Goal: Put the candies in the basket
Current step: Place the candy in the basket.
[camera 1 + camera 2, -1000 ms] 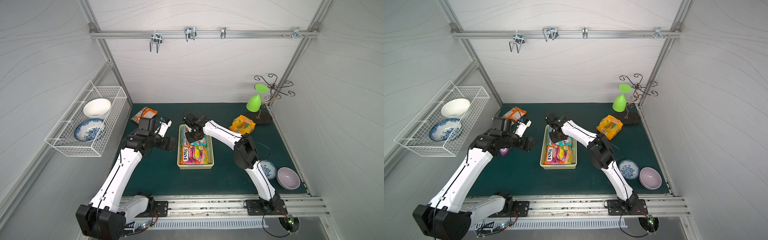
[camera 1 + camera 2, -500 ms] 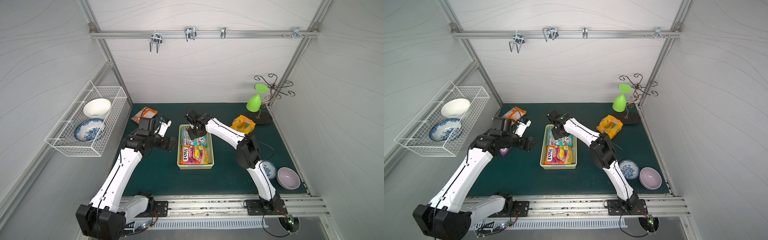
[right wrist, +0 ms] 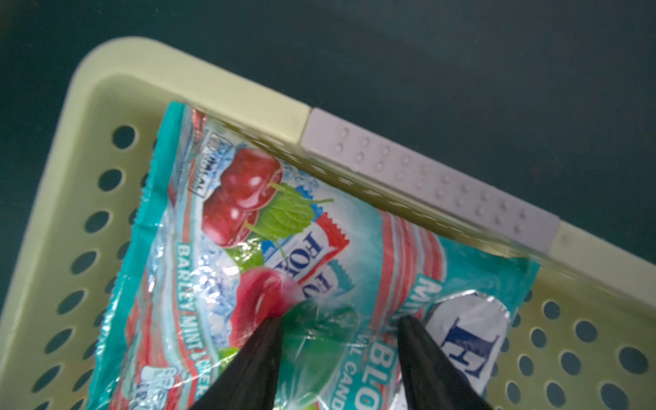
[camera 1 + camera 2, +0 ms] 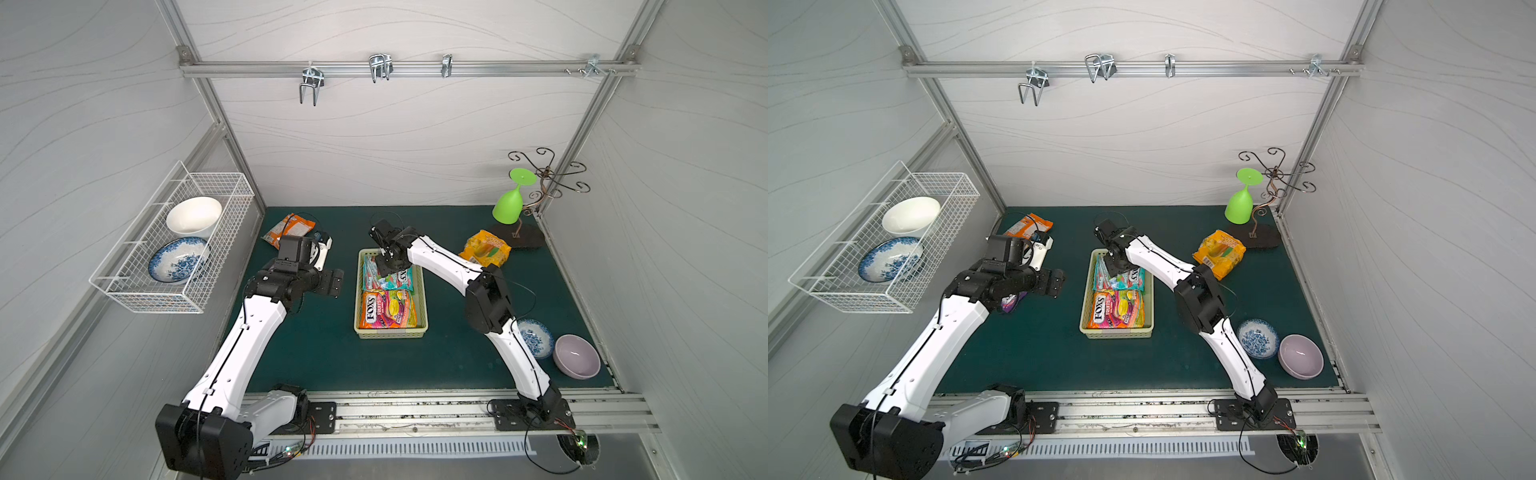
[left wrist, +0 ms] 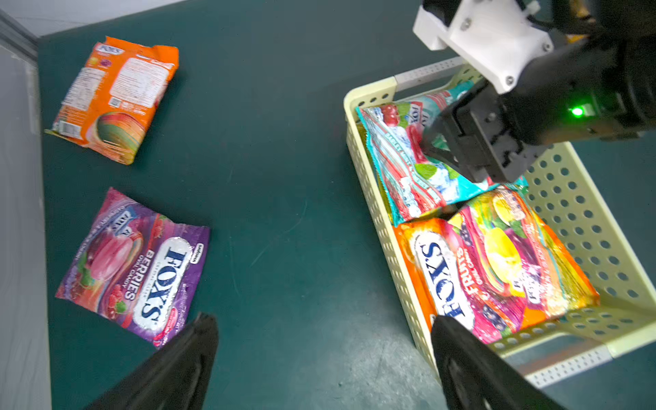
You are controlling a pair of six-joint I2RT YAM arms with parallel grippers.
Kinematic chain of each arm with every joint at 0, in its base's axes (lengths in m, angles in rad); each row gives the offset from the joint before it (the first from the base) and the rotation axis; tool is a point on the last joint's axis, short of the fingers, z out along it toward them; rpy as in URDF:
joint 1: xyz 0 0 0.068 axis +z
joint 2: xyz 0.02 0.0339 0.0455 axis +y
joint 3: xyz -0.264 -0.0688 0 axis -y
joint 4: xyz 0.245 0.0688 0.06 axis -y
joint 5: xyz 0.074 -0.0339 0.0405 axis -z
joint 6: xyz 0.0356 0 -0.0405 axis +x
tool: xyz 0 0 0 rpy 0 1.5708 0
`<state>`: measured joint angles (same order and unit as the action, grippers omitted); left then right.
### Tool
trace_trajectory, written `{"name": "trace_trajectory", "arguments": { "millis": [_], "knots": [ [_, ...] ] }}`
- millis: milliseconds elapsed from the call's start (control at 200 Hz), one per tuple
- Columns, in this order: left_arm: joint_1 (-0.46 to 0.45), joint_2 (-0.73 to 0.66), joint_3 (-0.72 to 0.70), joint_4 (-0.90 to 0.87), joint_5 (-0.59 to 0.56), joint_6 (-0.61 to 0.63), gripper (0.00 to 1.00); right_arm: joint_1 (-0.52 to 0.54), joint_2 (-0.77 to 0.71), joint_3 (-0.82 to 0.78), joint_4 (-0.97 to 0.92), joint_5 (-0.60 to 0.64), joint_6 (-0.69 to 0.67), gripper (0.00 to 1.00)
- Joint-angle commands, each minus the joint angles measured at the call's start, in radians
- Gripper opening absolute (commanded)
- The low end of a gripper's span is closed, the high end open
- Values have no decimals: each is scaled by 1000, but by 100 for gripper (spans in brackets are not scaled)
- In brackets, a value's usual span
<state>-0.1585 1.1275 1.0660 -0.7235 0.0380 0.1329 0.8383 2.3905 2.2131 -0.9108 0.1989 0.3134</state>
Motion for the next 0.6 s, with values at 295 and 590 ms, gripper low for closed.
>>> {"name": "trace_trajectory", "arguments": {
  "millis": [295, 590],
  "knots": [
    [42, 87, -16, 82, -149, 10, 98, 8, -292, -116, -45, 44, -30, 63],
    [128, 164, -17, 85, -195, 33, 95, 6, -509, -247, -85, 179, -67, 73]
  ]
}}
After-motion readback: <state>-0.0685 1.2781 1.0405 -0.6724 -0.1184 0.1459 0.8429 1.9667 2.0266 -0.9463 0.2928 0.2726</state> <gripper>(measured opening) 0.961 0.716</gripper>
